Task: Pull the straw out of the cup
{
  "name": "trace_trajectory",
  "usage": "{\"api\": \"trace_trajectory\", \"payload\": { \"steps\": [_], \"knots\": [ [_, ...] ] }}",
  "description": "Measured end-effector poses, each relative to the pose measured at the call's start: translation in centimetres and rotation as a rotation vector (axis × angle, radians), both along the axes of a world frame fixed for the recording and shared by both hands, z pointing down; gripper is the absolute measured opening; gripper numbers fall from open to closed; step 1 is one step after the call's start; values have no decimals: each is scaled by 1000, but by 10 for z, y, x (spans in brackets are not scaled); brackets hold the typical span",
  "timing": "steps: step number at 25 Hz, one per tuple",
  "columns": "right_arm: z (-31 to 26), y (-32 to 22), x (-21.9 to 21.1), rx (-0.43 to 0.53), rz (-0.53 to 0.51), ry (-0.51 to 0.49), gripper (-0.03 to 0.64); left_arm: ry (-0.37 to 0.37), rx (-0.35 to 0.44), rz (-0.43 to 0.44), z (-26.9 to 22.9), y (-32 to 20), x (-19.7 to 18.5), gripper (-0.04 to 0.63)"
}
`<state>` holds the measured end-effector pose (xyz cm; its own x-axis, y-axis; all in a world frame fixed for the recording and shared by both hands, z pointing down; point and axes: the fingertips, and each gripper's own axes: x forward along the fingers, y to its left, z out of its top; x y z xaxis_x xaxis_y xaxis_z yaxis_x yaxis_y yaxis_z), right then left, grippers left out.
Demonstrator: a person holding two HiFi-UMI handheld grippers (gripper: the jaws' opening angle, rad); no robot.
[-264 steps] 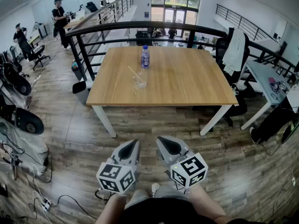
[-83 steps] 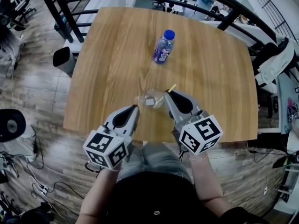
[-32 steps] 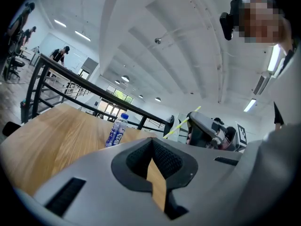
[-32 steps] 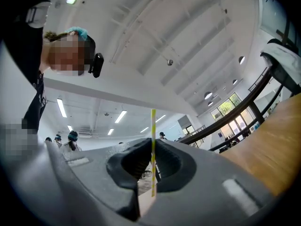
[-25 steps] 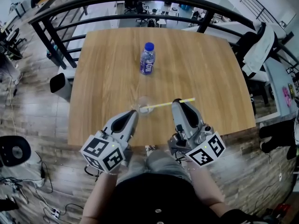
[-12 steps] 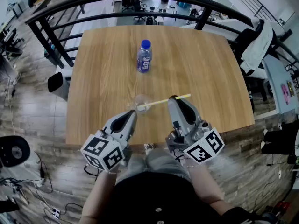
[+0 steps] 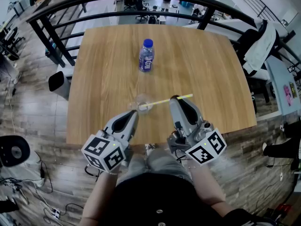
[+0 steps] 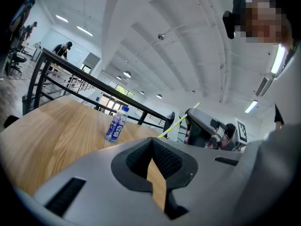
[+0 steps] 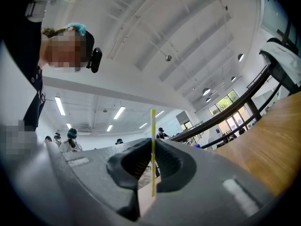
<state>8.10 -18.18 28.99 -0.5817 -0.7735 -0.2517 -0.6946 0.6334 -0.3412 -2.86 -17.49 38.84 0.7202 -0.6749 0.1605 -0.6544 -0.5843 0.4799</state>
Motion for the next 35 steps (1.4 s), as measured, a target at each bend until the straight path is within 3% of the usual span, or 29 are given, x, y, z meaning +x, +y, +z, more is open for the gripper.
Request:
{"api": "trace_trajectory", "payload": {
  "steps": [35],
  "knots": [
    [1,5,0,-3,11,4,20,5,5,-4,-1,1,0,12]
  ]
}}
